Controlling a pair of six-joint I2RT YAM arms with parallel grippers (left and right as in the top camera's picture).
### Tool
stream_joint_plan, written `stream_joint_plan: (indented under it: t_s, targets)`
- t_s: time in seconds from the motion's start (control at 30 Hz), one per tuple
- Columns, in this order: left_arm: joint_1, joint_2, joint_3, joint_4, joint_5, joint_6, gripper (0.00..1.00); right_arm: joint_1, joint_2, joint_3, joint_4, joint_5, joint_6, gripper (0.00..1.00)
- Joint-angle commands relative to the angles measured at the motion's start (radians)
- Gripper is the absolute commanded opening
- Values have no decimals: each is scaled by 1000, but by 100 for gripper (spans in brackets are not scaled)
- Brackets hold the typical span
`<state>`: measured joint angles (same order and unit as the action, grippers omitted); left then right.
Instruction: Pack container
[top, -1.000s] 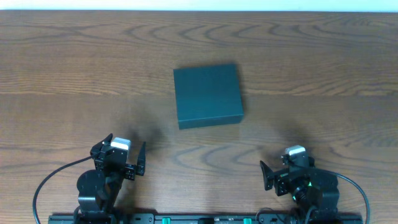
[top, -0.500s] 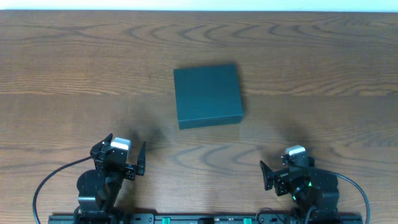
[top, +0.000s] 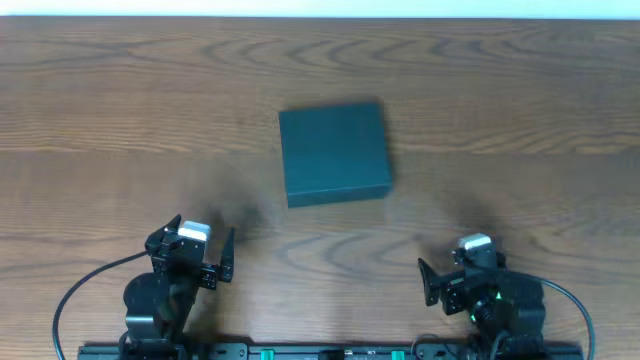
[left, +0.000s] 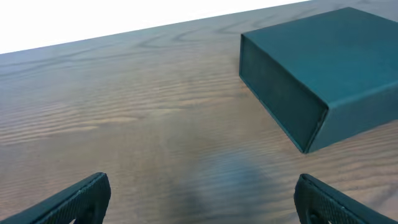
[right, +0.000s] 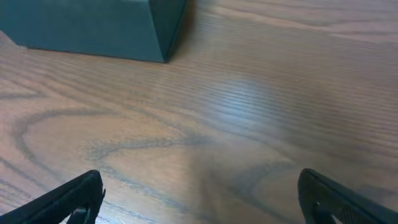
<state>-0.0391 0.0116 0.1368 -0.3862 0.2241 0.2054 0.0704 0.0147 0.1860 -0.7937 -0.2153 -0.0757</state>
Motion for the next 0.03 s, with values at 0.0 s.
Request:
stream_joint_plan:
  t_s: [0.0]
  targets:
    - [7, -7, -22, -3, -17, -11, 95, -3, -9, -10, 1, 5, 16, 99]
